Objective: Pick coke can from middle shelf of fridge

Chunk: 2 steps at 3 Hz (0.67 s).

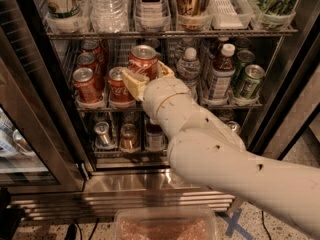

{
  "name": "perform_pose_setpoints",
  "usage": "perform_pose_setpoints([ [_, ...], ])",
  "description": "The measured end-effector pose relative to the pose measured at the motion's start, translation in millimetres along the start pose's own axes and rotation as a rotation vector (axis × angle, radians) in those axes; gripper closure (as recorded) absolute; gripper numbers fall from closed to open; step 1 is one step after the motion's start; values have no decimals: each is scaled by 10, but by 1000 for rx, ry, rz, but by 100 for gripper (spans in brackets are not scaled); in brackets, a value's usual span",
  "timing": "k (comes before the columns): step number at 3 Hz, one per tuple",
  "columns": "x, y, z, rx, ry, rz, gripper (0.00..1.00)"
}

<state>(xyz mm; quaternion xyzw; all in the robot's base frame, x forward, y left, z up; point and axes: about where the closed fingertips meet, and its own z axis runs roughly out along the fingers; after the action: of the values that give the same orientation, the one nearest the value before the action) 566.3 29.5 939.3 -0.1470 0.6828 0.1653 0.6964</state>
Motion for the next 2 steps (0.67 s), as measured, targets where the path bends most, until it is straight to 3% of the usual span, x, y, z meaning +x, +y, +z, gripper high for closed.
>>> perform_pose_setpoints([
  [2, 79, 136, -260, -61, 68, 42, 100],
])
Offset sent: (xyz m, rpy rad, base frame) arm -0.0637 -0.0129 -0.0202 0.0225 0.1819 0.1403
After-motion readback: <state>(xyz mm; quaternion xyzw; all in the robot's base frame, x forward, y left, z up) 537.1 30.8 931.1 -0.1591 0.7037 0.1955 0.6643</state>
